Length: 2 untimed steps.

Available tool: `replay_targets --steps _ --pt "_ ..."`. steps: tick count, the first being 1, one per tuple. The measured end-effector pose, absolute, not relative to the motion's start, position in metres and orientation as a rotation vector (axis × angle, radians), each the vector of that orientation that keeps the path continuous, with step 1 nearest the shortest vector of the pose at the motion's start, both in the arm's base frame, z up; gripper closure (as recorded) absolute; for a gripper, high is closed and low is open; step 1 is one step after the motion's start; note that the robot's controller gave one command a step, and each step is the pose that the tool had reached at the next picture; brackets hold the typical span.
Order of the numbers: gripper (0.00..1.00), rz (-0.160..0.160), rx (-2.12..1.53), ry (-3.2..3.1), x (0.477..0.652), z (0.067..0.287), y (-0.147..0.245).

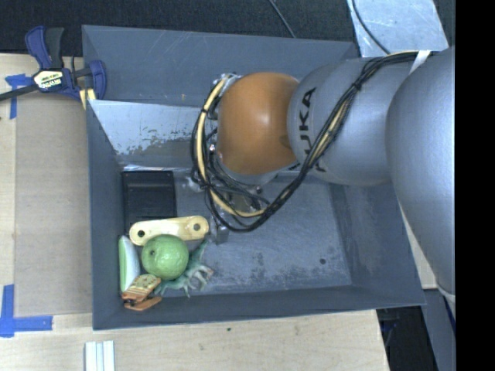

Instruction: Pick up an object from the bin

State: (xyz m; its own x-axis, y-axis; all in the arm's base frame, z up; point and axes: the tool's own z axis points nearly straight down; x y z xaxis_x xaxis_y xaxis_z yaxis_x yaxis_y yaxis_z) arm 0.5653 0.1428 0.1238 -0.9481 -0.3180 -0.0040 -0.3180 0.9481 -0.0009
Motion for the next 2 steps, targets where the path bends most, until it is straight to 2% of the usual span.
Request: replay_targets --steps 1,2 --pt "0.0 0.0 -0.379 3.115 0.577 0.099 0.145" --pt "0.0 -0.002 -0.494 3.09 0.567 0.072 0.159"
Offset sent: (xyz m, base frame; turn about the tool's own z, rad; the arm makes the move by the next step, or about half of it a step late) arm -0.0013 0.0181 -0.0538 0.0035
